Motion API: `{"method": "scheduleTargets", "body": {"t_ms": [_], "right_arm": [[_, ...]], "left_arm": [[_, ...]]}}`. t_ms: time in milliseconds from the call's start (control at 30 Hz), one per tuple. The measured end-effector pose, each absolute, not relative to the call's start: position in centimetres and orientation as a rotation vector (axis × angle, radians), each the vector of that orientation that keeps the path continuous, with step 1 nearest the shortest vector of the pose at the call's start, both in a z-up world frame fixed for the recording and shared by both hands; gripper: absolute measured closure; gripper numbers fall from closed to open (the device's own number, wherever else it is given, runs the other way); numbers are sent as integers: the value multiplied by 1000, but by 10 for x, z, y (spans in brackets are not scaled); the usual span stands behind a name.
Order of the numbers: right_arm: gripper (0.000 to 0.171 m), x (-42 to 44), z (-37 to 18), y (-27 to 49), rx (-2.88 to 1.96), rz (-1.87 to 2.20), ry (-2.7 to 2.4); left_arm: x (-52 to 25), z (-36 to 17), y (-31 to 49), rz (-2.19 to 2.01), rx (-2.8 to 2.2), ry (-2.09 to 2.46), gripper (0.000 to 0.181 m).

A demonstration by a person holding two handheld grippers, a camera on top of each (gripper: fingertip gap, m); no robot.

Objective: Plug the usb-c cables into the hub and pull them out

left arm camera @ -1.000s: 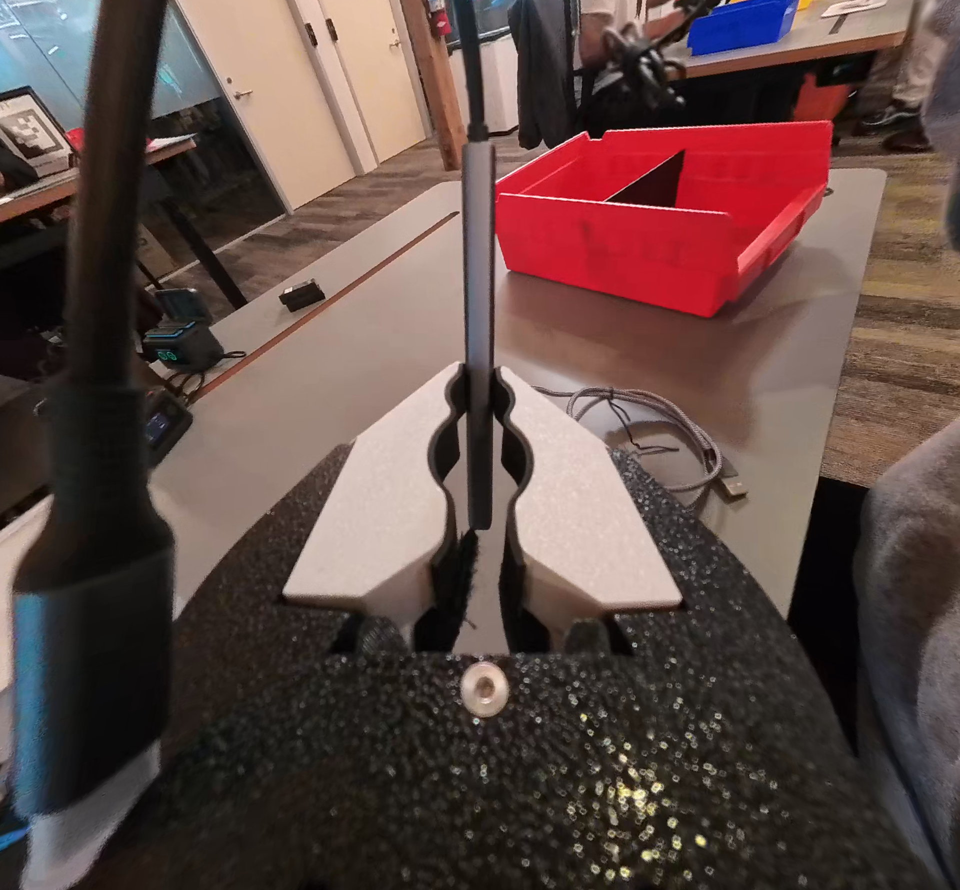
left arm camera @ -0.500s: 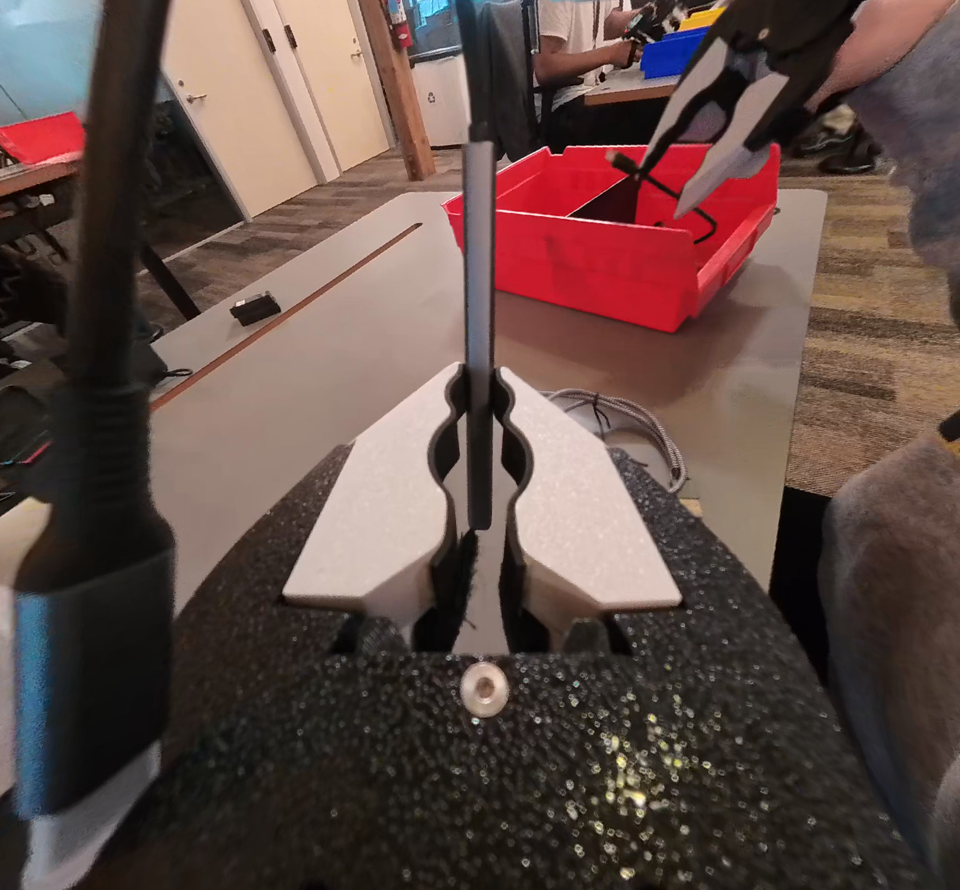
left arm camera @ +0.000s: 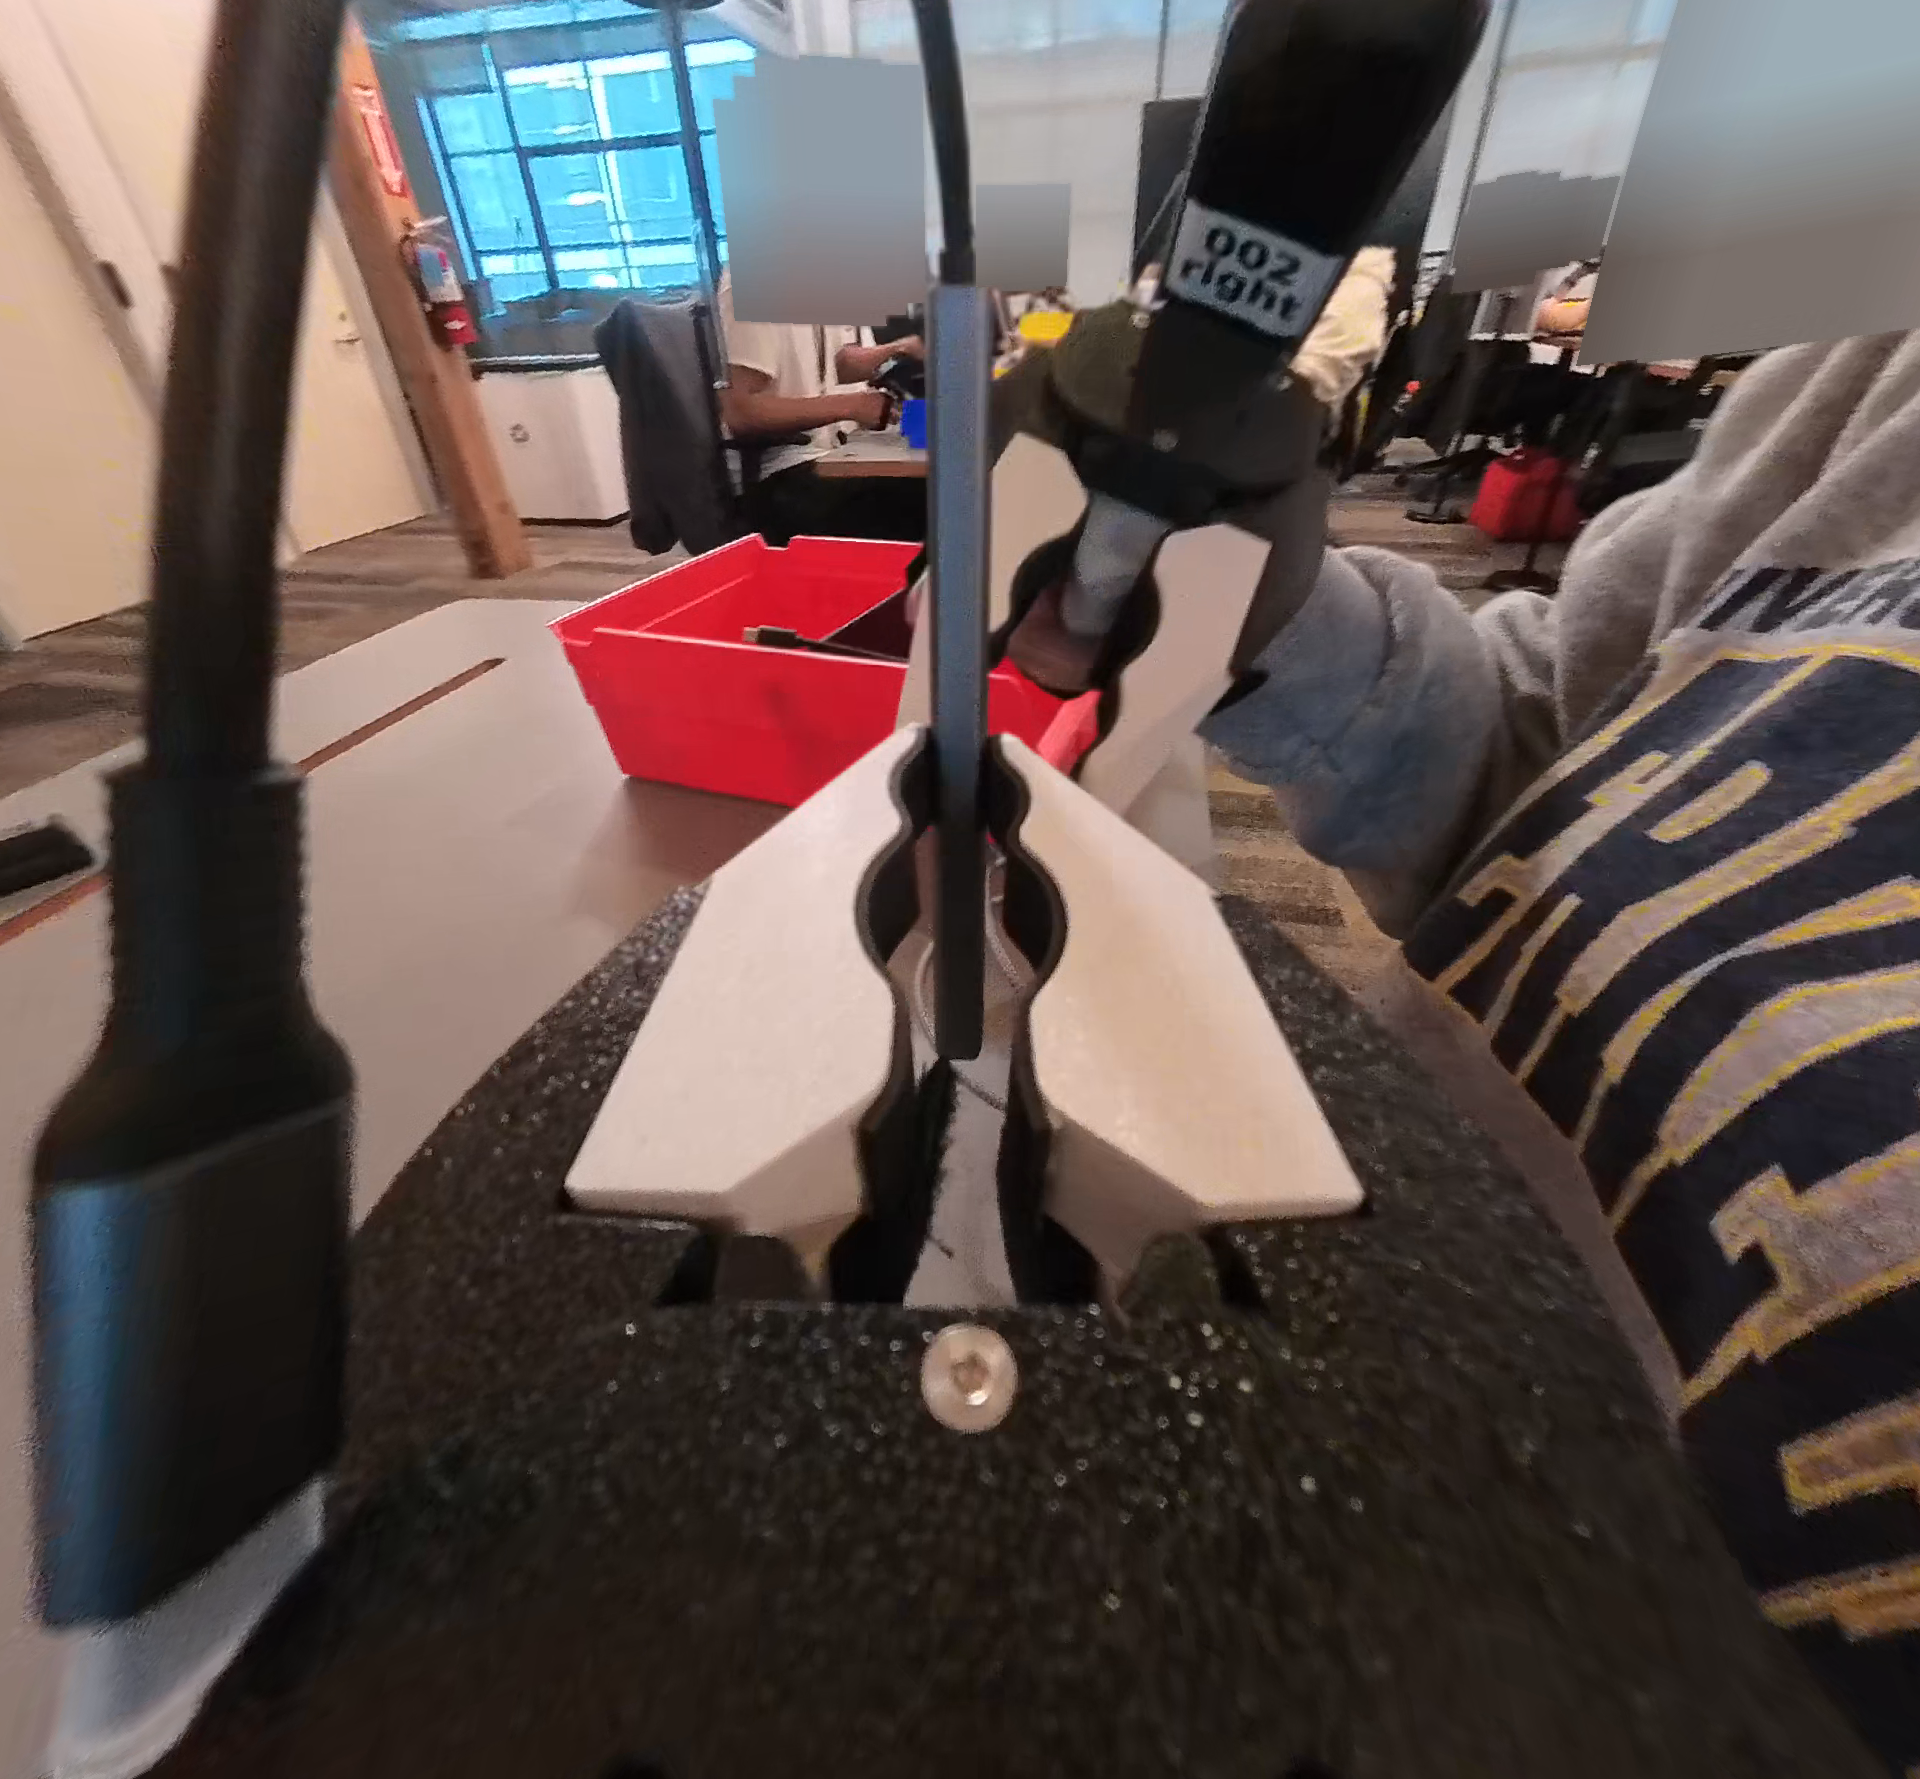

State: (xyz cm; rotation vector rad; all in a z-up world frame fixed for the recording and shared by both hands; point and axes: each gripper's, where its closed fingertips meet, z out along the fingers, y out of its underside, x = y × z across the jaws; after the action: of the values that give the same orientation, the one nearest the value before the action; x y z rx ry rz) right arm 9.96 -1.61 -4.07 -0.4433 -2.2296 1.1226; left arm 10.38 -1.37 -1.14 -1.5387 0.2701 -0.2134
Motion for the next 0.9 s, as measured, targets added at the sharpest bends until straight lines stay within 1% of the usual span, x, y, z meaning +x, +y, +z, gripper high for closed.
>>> {"method": "scheduleTargets", "body": {"t_ms": [33, 133, 333, 500, 667, 700, 733, 767, 833, 900], "right_arm": [[145, 99, -43, -19, -414, 1104, -2236], [165, 103, -41, -27, -367, 1143, -2238], [167, 108, -48, -20, -346, 1097, -2286], [167, 110, -48, -19, -336, 1106, -2301], [167, 119, -39, -20, -268, 1142, -2304], [167, 118, -36, -10, -277, 1079, -2291], [168, 111, -30, 15, -326, 949, -2242], [168, 110, -16, 39, -377, 912, -2174], [168, 120, 33, 68, -451, 1074, -2029], [168, 126, 80, 99, -460, 1023, -1855]], "left_arm": [[108, -11, -14, -223, -1532, 286, 174], [116, -10, -16, -246, -1525, 314, 174], [117, -32, -20, -274, -1625, 383, 168], [118, -45, -13, -179, -1721, 425, 171], [126, -36, -17, 5, -1756, 558, 173], [120, -34, -19, 56, -1777, 551, 174], [101, -32, -28, 151, -1800, 503, 173], [86, -25, -41, 162, -1789, 435, 174], [70, -8, -61, 133, -1732, 323, 174], [59, -6, -65, 190, -1744, 260, 174]]}}
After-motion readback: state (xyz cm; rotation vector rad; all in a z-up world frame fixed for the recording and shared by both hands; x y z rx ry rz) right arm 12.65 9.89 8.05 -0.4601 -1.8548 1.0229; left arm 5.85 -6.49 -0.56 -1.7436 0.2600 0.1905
